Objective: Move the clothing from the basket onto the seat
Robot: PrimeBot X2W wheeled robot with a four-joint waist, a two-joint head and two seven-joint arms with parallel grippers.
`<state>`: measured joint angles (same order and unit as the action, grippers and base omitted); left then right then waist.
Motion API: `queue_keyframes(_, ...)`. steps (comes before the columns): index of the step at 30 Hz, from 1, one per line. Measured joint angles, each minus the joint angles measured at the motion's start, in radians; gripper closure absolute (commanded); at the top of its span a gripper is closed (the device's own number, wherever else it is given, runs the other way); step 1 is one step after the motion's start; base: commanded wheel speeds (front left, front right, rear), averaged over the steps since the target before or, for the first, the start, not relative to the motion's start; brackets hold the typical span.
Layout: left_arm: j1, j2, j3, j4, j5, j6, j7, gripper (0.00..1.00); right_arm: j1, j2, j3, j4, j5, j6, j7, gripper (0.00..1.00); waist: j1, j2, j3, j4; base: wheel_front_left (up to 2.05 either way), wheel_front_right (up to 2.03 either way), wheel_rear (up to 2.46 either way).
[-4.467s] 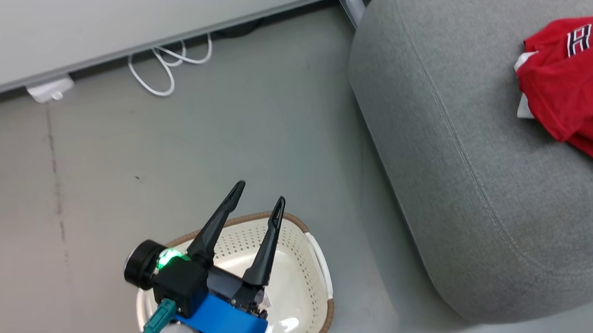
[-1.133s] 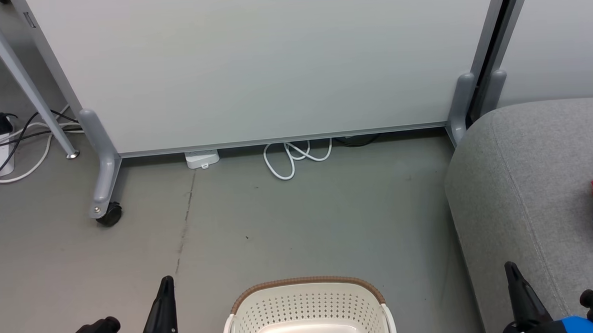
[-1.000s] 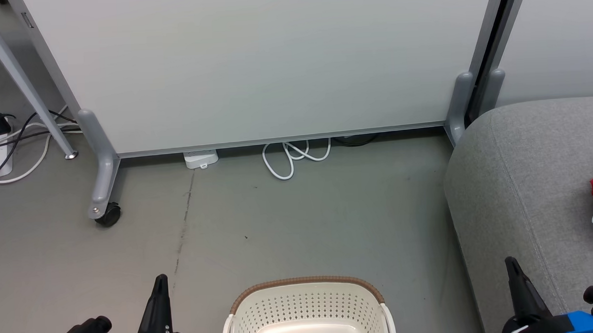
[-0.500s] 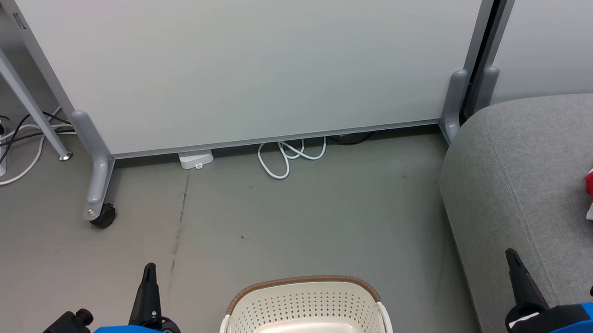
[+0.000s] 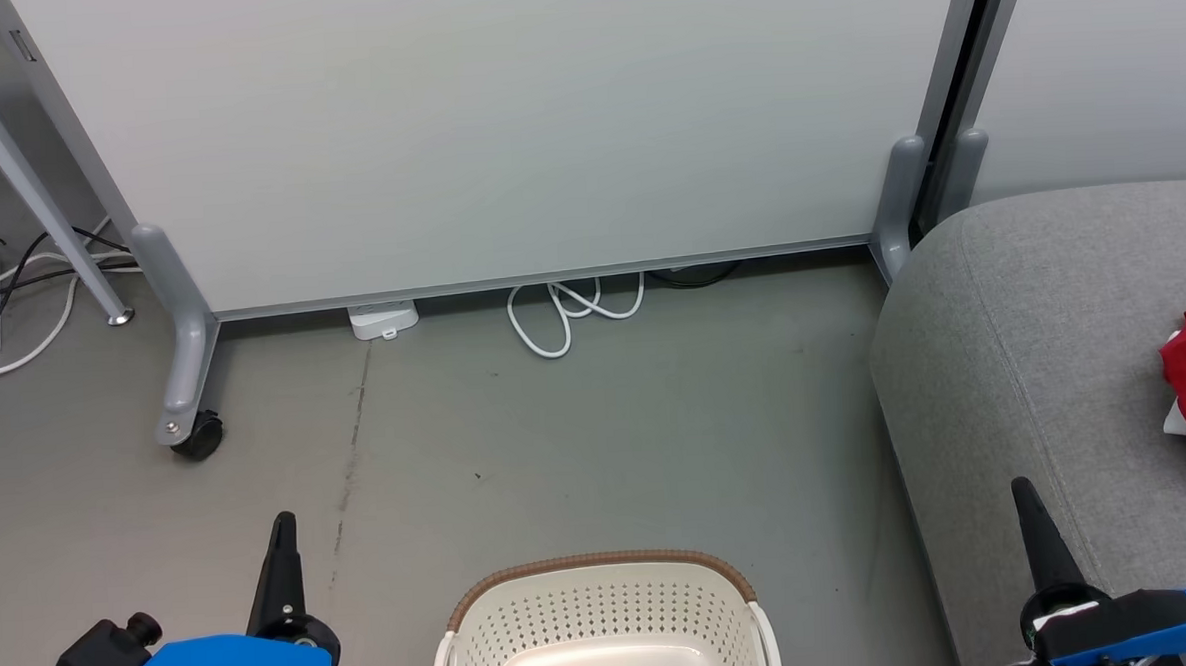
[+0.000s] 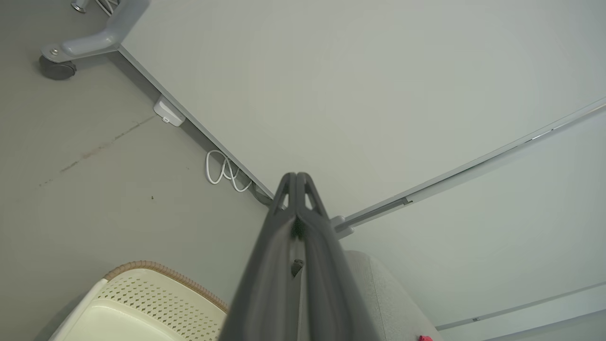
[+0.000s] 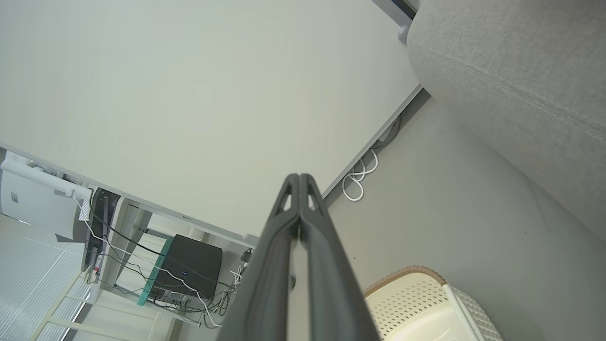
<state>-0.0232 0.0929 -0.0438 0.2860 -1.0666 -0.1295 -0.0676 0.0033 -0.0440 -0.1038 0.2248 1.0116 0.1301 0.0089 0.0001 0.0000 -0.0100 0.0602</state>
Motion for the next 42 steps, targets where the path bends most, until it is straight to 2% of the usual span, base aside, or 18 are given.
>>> queue_keyframes(42,-0.047,-0.016,0.088,-0.027,-0.369,0.0,0.105,1.0,-0.069,-0.002,-0.006,0.013,0.391,0.0,0.069,1.0,-0.0001,0.0,0.008,-0.035,0.0,0.0,0.0)
